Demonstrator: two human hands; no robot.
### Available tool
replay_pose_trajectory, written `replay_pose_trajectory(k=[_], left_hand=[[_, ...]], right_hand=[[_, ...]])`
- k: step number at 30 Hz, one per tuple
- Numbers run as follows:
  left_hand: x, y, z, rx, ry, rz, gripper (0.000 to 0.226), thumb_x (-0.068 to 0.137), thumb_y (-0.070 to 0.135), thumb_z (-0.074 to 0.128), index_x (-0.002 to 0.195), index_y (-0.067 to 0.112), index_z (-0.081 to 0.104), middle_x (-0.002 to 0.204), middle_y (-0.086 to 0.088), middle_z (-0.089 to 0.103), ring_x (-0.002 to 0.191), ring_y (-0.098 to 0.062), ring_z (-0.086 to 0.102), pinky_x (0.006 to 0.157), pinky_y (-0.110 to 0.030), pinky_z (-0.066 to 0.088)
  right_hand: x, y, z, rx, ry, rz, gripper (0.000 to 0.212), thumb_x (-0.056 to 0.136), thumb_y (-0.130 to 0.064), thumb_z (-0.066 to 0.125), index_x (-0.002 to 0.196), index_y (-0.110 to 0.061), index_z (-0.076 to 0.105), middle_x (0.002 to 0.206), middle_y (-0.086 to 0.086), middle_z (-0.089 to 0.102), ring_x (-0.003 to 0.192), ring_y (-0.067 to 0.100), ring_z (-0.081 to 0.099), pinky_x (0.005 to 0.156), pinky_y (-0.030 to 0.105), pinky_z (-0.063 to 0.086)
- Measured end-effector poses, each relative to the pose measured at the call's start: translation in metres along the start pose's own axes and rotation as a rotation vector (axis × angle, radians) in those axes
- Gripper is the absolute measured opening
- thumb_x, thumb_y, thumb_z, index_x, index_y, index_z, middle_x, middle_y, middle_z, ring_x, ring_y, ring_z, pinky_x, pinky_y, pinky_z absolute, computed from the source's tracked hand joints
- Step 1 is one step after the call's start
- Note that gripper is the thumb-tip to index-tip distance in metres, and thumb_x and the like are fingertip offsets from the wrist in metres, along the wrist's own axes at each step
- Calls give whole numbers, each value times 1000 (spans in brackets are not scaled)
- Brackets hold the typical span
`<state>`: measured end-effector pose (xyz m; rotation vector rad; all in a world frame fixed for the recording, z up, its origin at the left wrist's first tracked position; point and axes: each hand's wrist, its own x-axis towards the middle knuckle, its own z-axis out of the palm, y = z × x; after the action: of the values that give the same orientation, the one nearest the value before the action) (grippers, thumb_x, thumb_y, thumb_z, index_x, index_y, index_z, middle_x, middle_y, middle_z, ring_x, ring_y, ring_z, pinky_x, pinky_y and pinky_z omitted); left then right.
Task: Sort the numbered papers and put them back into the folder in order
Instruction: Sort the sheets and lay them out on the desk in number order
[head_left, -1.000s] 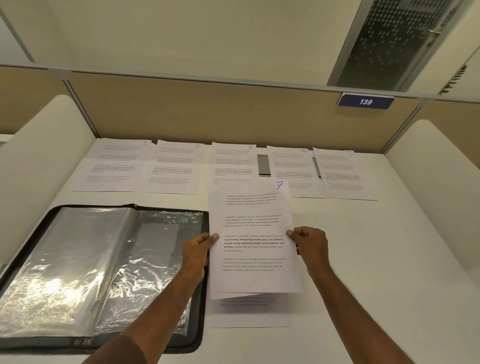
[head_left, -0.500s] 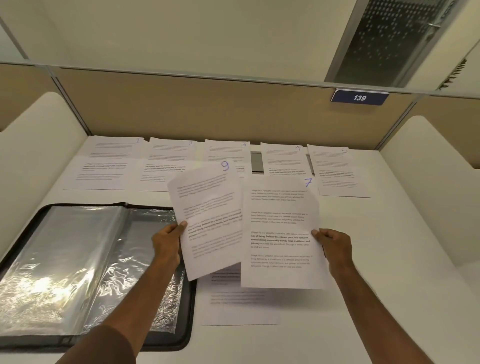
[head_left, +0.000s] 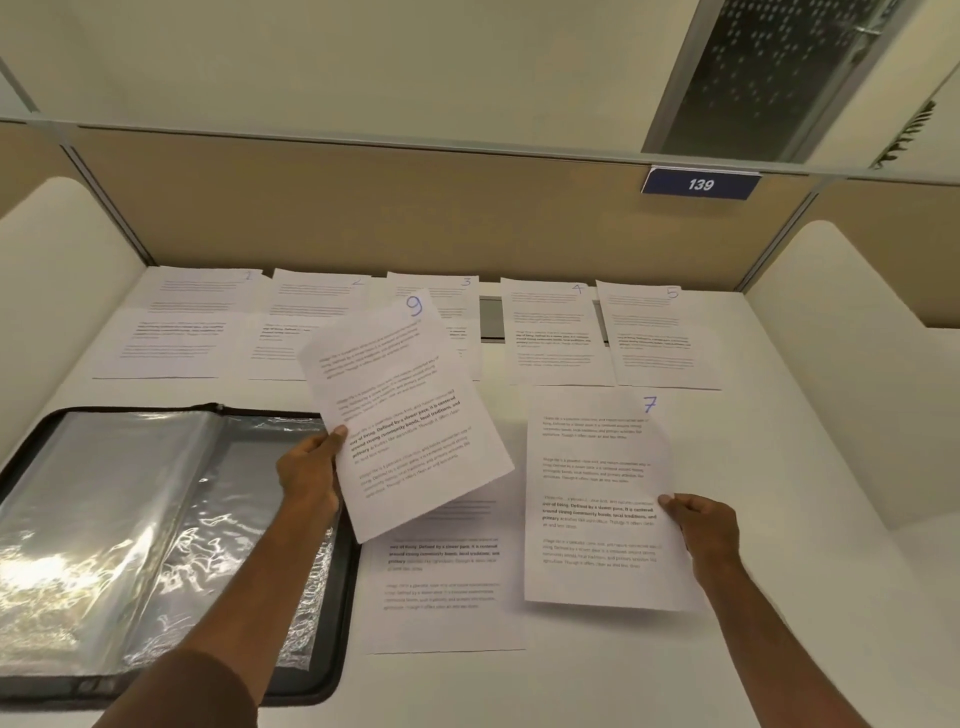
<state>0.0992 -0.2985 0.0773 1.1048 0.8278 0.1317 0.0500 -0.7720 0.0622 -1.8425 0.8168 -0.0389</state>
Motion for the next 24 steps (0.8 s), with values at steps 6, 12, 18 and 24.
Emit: replay_pose_trajectory(k=[6,12,18,24], left_hand=[[-19,-19,29,18,-66,-7,9,90,4,72,97,10,71,101,-13,75,80,-25,73,74,-40,62],[-28,-28,49,76,-86,-28,17,90,10,73,107,10,72,107,-15,74,92,-33,71,81,-46,60],[-43,-39,63,114,-135,-37,10,91,11,72,101,11,72,89,-6,77,74,-23,72,68,-36,57],[-55,-58,71,161,-163,-49,7,90,11,73,97,10,74,100,-15,76,86,-32,72,72,-41,60]], right_hand=[[17,30,-9,-91,-28,39,29,85,-12,77,58,-8,67,65,11,70,60,25,58,65,37,46],[20,39,-7,-162,-76,36,46,84,-11,76,47,-14,50,50,-2,53,54,20,44,59,32,33],[15,40,2,-294,-90,14,43,85,-16,75,53,-14,47,53,-1,49,53,21,41,56,32,32],[8,31,3,-408,-73,-33,22,88,-23,74,75,-7,69,74,1,68,75,24,61,68,32,41]])
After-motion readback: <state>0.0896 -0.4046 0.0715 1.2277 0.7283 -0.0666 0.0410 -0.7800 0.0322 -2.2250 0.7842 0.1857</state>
